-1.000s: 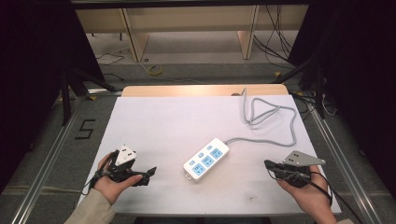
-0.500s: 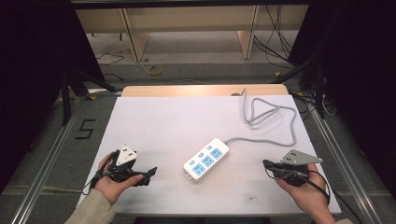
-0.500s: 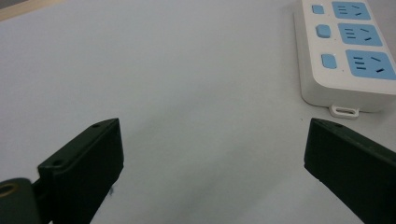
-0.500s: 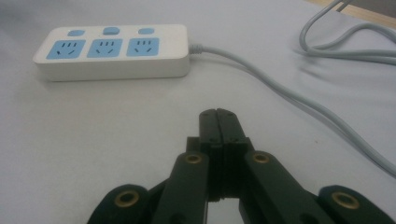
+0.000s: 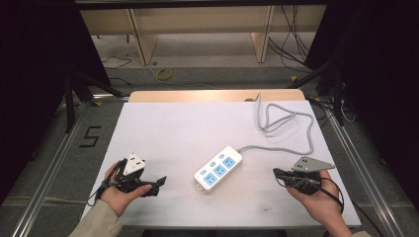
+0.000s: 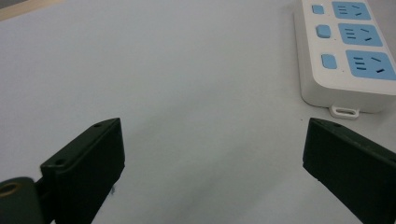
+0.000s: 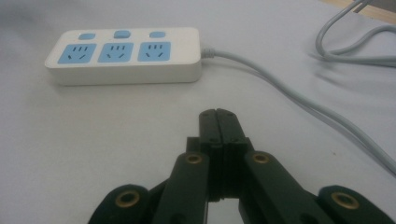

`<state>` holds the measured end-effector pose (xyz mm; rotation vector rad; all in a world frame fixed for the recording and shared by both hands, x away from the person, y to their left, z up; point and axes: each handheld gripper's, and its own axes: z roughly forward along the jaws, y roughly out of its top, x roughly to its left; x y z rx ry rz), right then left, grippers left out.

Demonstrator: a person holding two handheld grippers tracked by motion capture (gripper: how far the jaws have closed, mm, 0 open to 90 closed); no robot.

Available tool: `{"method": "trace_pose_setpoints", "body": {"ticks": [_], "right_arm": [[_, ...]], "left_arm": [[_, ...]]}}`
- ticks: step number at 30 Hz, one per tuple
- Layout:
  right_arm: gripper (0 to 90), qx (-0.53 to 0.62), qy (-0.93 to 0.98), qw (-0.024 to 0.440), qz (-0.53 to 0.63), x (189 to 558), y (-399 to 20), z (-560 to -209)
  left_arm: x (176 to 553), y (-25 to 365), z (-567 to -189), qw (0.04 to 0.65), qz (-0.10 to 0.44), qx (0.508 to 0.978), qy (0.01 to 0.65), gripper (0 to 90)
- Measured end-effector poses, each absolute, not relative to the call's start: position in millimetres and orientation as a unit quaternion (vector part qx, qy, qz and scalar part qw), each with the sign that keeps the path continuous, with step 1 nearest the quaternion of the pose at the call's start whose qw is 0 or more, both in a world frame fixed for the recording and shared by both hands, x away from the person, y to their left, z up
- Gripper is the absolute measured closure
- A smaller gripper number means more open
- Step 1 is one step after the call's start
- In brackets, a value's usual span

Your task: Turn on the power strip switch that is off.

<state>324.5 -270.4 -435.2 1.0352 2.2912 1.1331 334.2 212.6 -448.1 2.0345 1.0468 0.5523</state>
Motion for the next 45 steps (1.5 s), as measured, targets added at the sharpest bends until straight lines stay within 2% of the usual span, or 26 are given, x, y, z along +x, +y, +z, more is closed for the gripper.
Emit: {"method": "trace_pose_setpoints", "body": {"ticks": [45], "right_arm": [[90.0,0.358,0.821,0.179,0.406,336.5,-252.3,-432.0]], "left_arm": [[335.4,209.7,-448.6,0.384,0.217,0.799,0.409,6.6]]}}
